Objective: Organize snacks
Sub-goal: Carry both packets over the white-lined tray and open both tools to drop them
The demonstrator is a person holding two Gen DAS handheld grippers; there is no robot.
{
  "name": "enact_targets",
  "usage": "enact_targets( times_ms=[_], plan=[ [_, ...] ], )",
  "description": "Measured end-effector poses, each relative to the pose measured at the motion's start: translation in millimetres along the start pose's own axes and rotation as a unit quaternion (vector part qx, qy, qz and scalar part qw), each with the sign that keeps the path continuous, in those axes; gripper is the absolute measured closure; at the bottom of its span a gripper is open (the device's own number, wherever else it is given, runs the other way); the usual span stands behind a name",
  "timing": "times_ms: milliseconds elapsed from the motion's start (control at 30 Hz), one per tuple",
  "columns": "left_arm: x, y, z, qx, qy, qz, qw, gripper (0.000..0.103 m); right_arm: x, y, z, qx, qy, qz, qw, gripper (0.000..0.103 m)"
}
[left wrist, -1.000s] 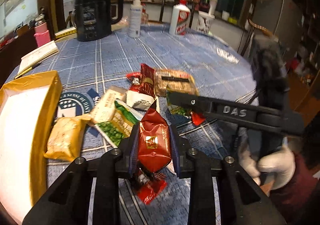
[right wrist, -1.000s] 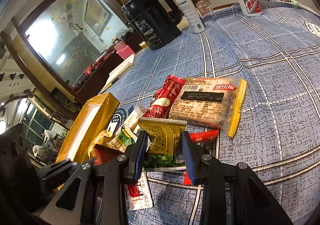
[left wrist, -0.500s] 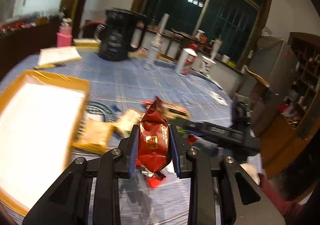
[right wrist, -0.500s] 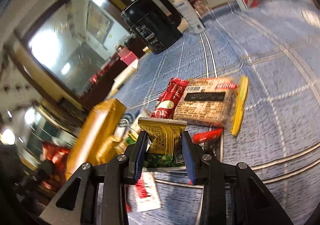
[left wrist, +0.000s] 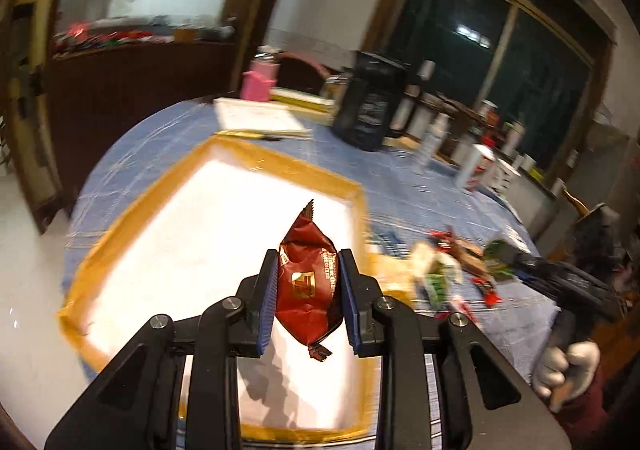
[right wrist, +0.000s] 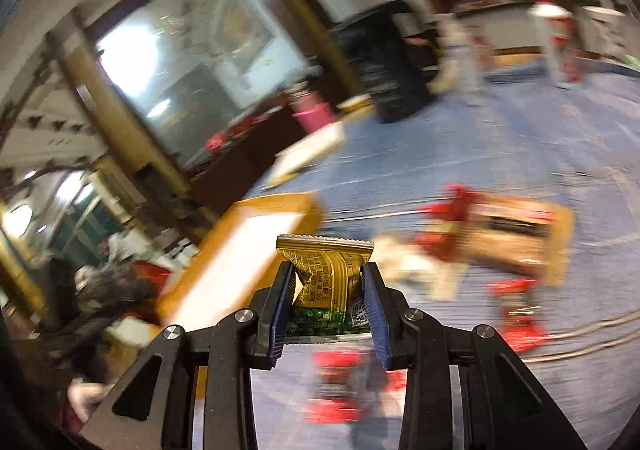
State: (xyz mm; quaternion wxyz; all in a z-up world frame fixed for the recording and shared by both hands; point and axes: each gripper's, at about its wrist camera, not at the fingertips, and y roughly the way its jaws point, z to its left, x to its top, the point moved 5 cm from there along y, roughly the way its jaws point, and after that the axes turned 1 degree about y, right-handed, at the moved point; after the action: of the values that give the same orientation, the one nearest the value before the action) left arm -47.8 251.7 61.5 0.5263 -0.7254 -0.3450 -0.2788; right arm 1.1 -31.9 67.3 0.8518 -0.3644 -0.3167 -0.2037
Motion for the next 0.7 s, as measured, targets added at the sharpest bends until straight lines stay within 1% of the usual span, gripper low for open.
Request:
enact_targets(
  times_ms=[67,100,167,200,267,333,400,467,567,633,700],
  plan=[
    [-5,2,16,0.014,-0.012,0.008,0.9998,0.077,-6,21,32,0.028,-0.017,0.028,0.999,0.068],
    [-7,4,24,0.023,-0.016,0.012,0.9995,0.077,-12,39,53,0.042,-0.028,0.050,0.997,0.068],
    [-11,10,39,0.041,-0.028,0.023,0.9985,0.077,-24,66,82,0.065,-0.039,0.085,0.993,0.068],
    [-12,15,43,0.045,-0.034,0.029,0.9980,0.077,-30,79,95,0.069,-0.049,0.098,0.992,0.068],
    [-18,17,58,0.051,-0.053,0.039,0.9965,0.076,-42,101,118,0.061,-0.081,0.117,0.988,0.068],
    [-24,19,71,0.059,-0.076,0.047,0.9942,0.076,-53,117,134,0.058,-0.103,0.133,0.984,0.068],
    [-27,16,79,0.057,-0.094,0.050,0.9927,0.073,-63,128,142,0.044,-0.122,0.142,0.981,0.068],
    [-28,11,82,0.051,-0.106,0.048,0.9919,0.073,-71,139,146,0.025,-0.140,0.146,0.979,0.068],
    [-28,-2,84,0.044,-0.112,0.034,0.9921,0.073,-78,149,145,0.006,-0.150,0.150,0.977,0.065],
    [-25,-11,81,0.040,-0.113,0.022,0.9925,0.071,-83,148,147,0.006,-0.151,0.148,0.977,0.065],
    [-22,-19,76,0.039,-0.113,0.010,0.9928,0.064,-84,143,147,0.008,-0.150,0.142,0.978,0.064]
  ],
)
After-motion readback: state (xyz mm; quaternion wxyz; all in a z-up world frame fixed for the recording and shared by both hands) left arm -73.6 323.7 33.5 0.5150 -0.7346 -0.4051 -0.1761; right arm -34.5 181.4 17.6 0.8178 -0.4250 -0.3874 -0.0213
